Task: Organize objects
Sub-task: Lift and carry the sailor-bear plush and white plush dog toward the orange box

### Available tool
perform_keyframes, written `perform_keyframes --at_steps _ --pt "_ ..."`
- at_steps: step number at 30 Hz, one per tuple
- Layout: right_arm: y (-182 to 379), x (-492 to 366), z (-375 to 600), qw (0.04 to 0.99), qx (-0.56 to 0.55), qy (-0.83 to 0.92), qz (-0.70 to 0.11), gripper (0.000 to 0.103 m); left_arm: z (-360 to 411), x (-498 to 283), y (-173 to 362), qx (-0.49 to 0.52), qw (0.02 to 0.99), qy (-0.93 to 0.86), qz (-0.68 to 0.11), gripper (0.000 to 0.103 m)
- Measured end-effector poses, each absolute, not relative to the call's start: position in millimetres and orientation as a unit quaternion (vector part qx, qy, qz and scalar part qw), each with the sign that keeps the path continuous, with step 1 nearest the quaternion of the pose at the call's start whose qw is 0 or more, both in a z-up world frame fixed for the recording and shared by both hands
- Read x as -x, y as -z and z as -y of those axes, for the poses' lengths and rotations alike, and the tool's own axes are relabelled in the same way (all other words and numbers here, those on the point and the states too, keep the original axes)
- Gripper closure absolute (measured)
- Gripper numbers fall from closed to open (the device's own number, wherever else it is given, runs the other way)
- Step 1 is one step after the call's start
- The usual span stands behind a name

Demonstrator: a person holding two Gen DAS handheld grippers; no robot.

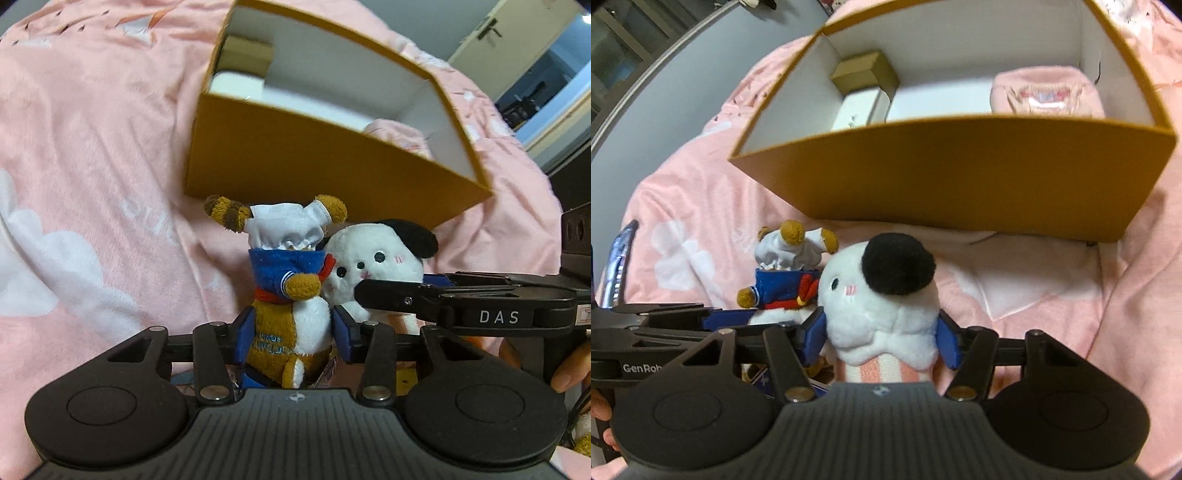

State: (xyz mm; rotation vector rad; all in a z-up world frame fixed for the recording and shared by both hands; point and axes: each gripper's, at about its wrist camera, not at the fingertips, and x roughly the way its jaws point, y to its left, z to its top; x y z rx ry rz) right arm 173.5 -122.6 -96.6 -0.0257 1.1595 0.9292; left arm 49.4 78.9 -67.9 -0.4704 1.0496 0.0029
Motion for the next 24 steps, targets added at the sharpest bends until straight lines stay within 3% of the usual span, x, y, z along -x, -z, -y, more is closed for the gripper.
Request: perform_keyframes --at_steps 13,24 --pt "5.1 -156.9 166.1 0.783 -0.035 -0.439 -0.44 0.041 -59.8 -36.3 -20.0 0.187 0.894 0.043 -0.404 0.054" --pt "-52.0 -193.8 159.8 0.814 -0.067 -0.443 -0.37 0.041 -62.7 -82.1 -68.6 0.17 0.928 0.047 -0.33 0.054"
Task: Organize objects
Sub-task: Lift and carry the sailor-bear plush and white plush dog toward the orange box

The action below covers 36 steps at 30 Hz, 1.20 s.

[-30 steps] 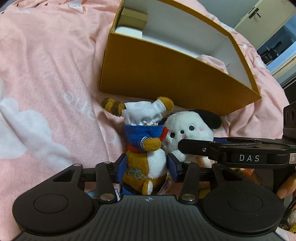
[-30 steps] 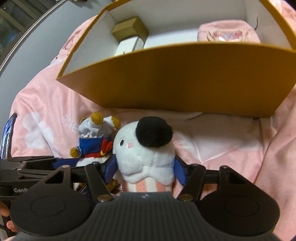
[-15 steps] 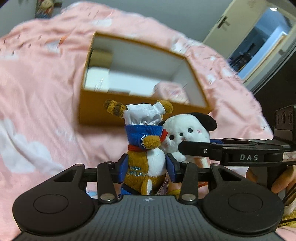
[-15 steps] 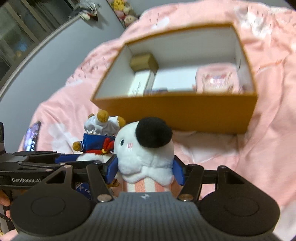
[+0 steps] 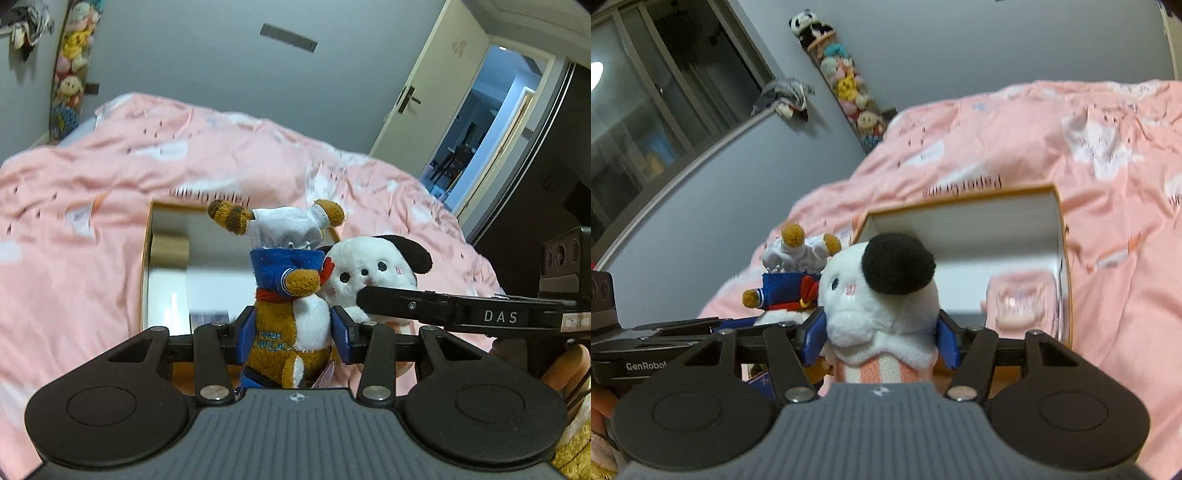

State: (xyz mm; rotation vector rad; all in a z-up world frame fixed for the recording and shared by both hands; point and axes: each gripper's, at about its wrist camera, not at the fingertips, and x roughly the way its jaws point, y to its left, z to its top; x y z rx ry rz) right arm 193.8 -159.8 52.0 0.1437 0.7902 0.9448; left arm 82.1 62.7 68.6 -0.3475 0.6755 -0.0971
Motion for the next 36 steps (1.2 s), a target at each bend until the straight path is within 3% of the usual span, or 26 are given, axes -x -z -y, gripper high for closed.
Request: perform_keyframes --at_steps 10,24,36 --pt "-47.7 -252.5 125.4 0.829 -0.092 -0.415 -0.363 0.041 -79.6 -150.6 -62.5 0.17 0.927 0.039 -0.332 0.054" --pt "31.6 -346.8 81.4 0.792 -0.128 -0.357 -0.479 0.041 -121.4 -252.5 12.7 0.17 0.867 0.063 -0.464 0.054" --pt "91.4 -379.2 61.1 0.769 -0.162 -0.303 -0.539 0.04 -124.8 -284.7 58.0 0.157 0.832 0.033 -0.531 0.053"
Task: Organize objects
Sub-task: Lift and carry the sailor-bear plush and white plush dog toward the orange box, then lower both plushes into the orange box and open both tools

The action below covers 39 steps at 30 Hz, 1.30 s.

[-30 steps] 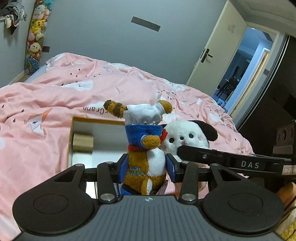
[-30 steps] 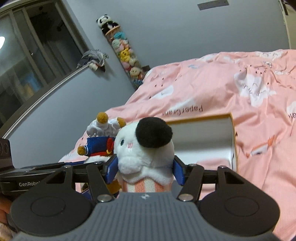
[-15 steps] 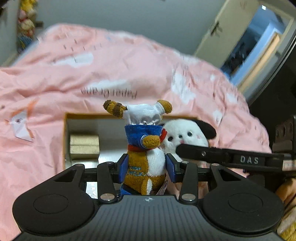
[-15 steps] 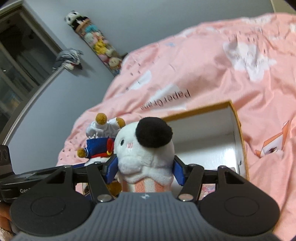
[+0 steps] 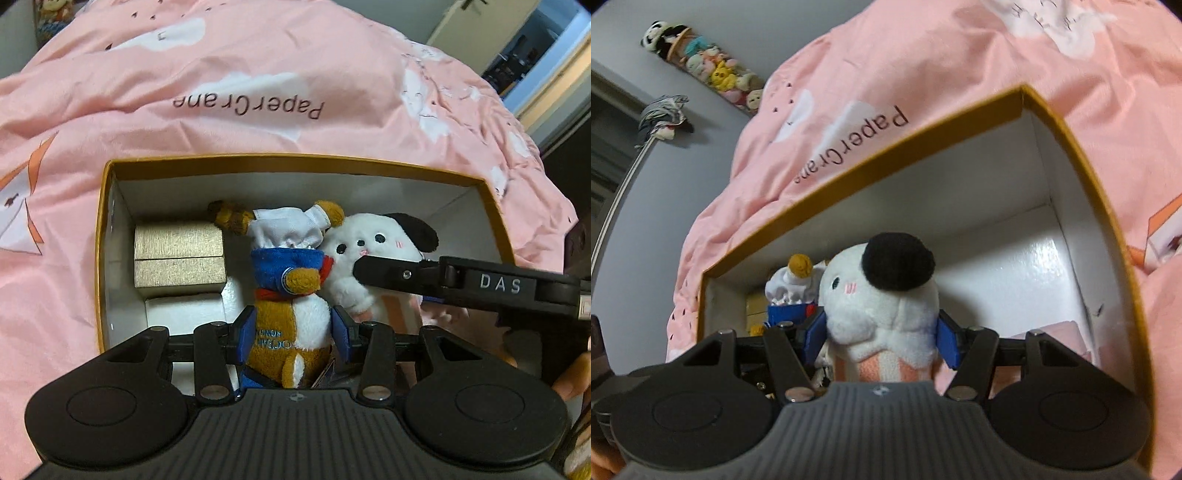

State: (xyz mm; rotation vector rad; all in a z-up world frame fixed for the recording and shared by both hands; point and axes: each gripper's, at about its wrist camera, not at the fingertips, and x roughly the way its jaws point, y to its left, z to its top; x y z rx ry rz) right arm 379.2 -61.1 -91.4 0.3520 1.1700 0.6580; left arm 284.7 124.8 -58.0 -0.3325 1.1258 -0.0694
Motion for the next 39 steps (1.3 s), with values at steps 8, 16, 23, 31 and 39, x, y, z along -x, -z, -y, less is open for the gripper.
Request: perform_keyframes --at_steps 8,16,23,31,39 --pt "97.5 -383.1 46.5 0.762 -0.161 -0.286 -0.559 0.039 -128.2 -293.7 65.4 0.177 0.827 0.002 -0.534 0.049" --pt "84.2 -382.0 47.0 0.761 -0.123 -0.306 -0.559 0.028 -130.1 -282.5 57.6 0.172 0.847 0.019 -0.503 0.044" --pt "59.1 -372.5 53.6 0.797 -0.063 -0.325 -0.505 0.027 -131.1 -262.9 43.7 0.198 0.863 0.021 -0.465 0.052" --pt "67.0 -370.0 48.6 0.803 -0.026 -0.334 -0.493 0.057 -139.6 -257.1 62.5 0.255 0.855 -0.021 -0.452 0.071" --pt "74.4 -365.3 42.1 0.795 -0.033 -0.331 -0.508 0.058 -132.2 -266.7 72.5 0.229 0.858 -0.049 -0.457 0.071"
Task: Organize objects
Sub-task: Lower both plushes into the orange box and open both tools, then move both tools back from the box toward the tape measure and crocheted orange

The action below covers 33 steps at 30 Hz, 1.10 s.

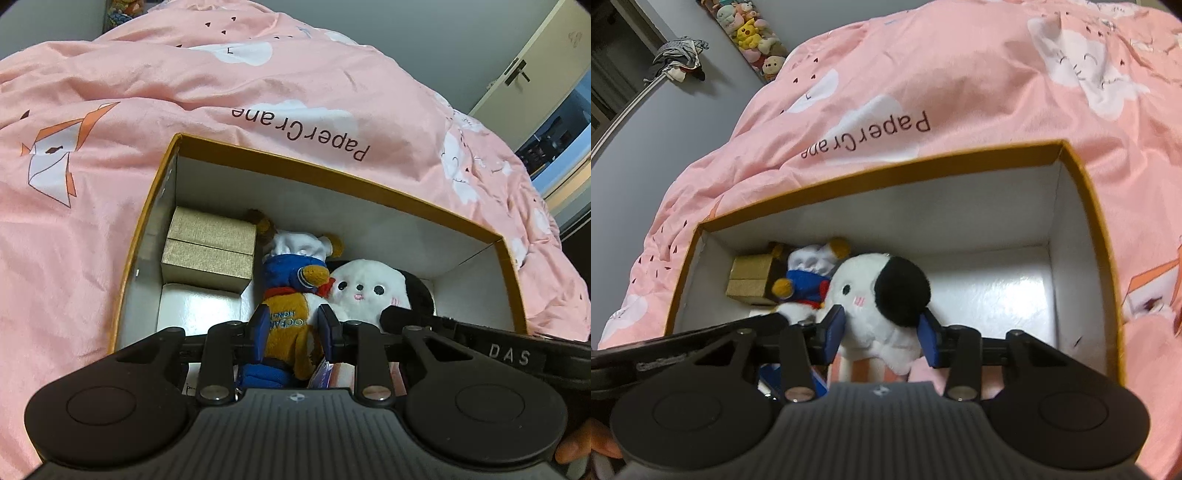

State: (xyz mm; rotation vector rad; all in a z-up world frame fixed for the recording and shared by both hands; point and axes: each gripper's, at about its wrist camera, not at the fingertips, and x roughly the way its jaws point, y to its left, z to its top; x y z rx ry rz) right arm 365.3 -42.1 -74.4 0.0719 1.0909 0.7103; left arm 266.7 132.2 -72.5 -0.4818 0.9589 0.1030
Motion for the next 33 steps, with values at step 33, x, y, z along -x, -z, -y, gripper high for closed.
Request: perform_keyframes --at_steps 33 --pt "12.0 -166.3 161.1 0.859 0.1 -0.337 -0.372 0.031 -26.3 -101.4 18.0 0.146 0.903 0.06 -0.4 0.069"
